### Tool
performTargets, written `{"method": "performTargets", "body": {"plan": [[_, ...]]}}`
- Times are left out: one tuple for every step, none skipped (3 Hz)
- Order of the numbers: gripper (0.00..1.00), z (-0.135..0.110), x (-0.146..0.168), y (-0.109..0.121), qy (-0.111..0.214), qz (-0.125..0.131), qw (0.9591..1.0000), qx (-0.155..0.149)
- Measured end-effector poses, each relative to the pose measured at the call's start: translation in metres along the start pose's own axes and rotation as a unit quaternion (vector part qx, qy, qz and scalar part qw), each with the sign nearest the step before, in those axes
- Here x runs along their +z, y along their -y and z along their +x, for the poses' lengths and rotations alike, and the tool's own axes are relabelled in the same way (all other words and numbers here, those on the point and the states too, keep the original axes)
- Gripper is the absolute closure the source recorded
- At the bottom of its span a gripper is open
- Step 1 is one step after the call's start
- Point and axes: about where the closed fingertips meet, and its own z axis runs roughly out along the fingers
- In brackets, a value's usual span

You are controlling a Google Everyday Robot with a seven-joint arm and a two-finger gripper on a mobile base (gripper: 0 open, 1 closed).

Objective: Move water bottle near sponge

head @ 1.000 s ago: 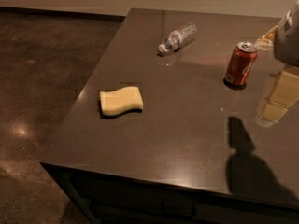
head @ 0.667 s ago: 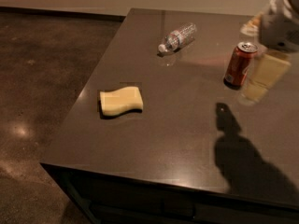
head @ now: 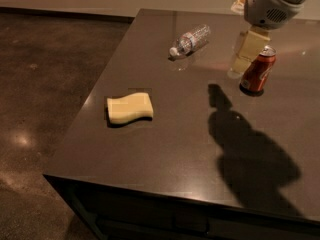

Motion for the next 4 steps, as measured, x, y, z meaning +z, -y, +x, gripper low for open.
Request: {"method": "performTargets", "body": {"plan": [[0.0,-0.014,0.019,0.034,0.004,0.011,0.9996,-0.027],[0.0,-0.025,0.049,0.058,-0.008,0.005,0.9974,-0.071],[0.0,-0.029,0.081,0.078,-0.034,-0.012,0.9912,-0.128],[0.0,-0.029,0.103,0.094,-0.055,-0.02,0.9826,-0.177]]}}
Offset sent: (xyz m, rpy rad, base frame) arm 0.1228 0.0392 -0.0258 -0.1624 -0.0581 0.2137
